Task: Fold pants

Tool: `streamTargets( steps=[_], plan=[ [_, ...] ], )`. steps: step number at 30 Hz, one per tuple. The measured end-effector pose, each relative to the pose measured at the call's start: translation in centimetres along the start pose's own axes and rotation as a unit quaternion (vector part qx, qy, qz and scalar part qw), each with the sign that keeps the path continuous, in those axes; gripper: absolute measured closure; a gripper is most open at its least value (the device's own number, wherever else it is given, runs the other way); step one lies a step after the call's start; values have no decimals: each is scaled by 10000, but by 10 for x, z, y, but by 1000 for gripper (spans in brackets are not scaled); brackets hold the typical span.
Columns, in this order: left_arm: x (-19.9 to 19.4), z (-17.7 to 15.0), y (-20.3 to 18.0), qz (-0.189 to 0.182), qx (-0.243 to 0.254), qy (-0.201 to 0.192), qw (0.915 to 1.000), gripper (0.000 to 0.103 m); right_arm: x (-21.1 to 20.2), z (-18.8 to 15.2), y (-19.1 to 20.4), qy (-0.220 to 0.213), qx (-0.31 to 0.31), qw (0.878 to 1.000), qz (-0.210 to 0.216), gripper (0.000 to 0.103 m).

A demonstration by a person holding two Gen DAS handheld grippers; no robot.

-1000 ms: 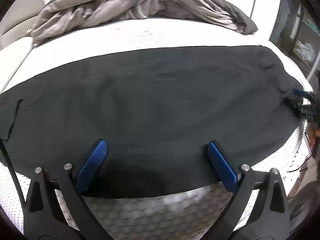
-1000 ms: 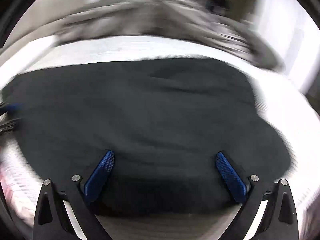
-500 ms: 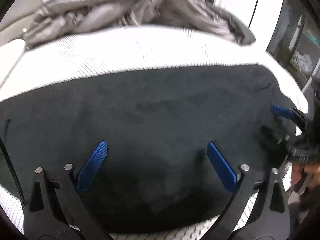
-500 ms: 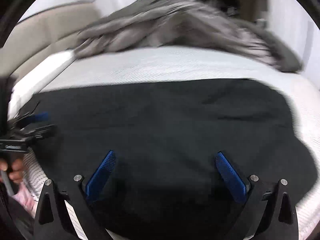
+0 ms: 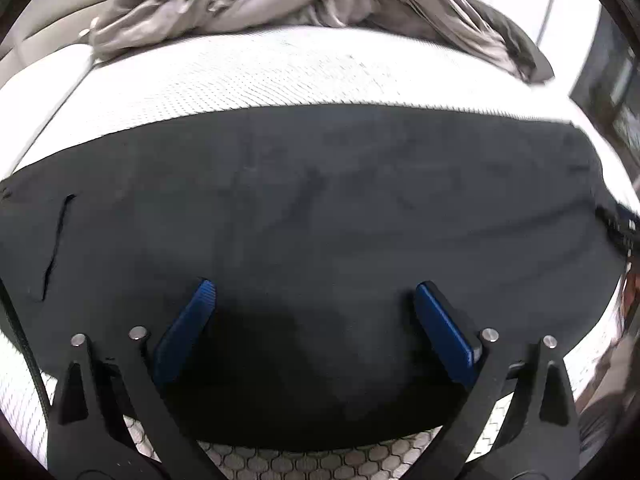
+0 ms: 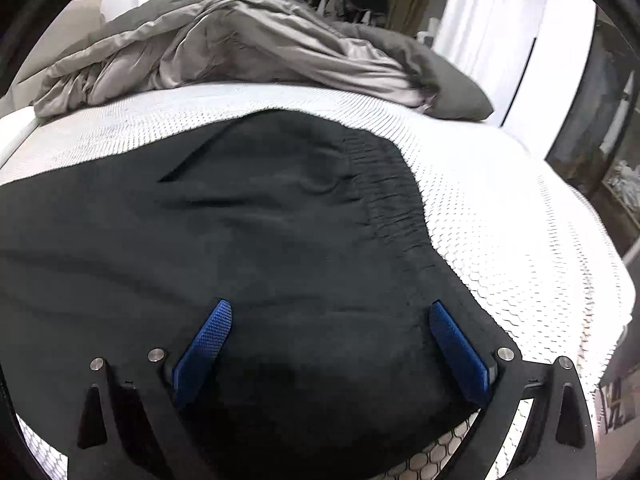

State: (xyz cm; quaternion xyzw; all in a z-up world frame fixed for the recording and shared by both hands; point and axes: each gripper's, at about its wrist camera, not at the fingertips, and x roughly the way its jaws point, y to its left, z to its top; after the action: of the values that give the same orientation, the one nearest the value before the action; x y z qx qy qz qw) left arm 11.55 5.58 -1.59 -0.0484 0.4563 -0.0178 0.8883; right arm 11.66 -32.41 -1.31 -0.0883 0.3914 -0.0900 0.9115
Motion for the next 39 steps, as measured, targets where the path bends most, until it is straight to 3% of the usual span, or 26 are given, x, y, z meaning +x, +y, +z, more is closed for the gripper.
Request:
streamTargets(
  steps=[2,6,9,11,13,15,17,20,22,27,30,33,35,39],
  plan=[
    [-8,7,-2,-170,-130,-101,9997,5,-16,4,8,-110,11,9998,137,3],
    [-13,30,-30,-449,24,-375,9983,5,-48,17,52,-361,-264,9950,895,3],
    [8,44,-63,-369,395,-221,9983,5,-39,29,99,-42,-255,9846,1730,3],
    [24,43,-75,-429,550,-107,9975,5,-26,34,128,232,-383,9798,1948,3],
    [44,40,-76,-252,586,198,9978,6,-16,35,144,319,-640,9771,2002,3],
    [50,39,-72,-227,538,195,9981,6,-9,28,142,279,-954,9788,1793,5],
    [49,41,-62,-73,460,192,9987,6,-3,20,122,195,-1011,9895,1018,4],
    [45,39,-40,97,261,175,9995,6,17,11,58,298,-366,9989,-67,5],
    [43,41,-31,182,207,159,9995,6,24,8,23,361,132,9989,-281,5],
    [32,51,-31,221,183,95,9995,8,1,10,37,100,-151,9996,-225,4],
    [10,55,-50,-75,232,-211,9995,8,-19,23,71,-52,-289,9985,472,4],
    [13,72,-67,-141,400,-390,9983,8,-28,38,122,69,-652,9905,1205,4],
    [25,77,-76,-32,536,-313,9981,8,-18,48,156,222,-1045,9831,1487,4],
    [68,71,-75,140,397,356,9985,7,21,41,181,571,-1412,9789,1364,4]
  ],
)
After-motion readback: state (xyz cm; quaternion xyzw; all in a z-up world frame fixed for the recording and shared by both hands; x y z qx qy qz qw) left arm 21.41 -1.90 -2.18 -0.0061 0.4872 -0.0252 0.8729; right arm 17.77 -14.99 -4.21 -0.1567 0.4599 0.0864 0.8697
